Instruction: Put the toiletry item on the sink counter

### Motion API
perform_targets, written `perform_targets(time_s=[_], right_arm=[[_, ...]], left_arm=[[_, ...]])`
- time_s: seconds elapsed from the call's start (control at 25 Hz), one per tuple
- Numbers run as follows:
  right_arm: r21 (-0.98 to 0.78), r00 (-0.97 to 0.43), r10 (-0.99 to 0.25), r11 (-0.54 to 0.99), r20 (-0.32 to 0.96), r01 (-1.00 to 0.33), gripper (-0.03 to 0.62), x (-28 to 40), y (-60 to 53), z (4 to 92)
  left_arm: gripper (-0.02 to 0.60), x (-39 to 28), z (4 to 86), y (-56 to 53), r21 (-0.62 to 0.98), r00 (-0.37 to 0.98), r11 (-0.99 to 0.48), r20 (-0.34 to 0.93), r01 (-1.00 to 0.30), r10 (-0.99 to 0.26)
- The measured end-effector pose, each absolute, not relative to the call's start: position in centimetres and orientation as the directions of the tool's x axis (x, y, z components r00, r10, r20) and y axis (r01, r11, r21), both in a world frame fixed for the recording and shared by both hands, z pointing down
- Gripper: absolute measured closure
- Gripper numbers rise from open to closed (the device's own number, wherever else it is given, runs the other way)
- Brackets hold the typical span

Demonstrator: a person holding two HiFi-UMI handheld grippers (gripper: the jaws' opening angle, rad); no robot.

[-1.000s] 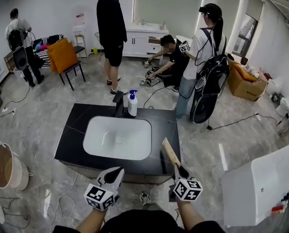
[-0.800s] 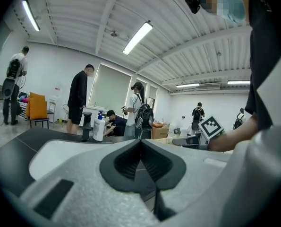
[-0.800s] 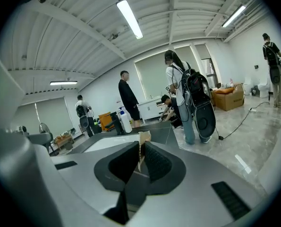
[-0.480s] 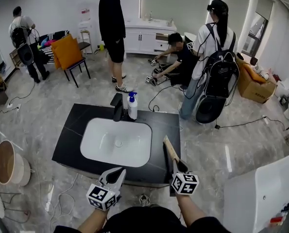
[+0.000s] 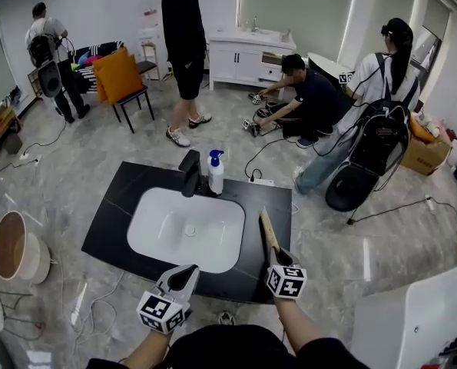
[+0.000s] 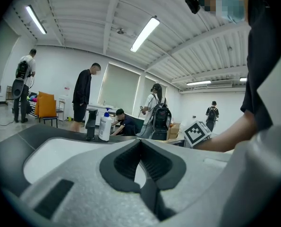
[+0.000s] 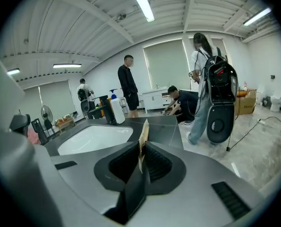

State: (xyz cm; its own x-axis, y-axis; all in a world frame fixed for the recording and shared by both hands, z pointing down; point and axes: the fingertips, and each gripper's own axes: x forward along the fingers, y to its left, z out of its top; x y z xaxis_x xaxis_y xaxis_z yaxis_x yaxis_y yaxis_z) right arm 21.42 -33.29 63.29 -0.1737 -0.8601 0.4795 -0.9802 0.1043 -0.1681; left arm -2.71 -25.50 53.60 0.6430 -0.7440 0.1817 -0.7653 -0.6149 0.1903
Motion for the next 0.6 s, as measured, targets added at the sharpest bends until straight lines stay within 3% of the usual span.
perform_targets(time_s=[0.6], right_arm=[[-0.028, -0.198, -0.744, 0.234, 0.638, -0.972, 0.551, 19.3, -40.5, 67.7]], left_arm=[[0.574, -4.1, 54.8, -27.5, 0.200, 0.564, -0.529, 0.213, -0.824, -0.798]])
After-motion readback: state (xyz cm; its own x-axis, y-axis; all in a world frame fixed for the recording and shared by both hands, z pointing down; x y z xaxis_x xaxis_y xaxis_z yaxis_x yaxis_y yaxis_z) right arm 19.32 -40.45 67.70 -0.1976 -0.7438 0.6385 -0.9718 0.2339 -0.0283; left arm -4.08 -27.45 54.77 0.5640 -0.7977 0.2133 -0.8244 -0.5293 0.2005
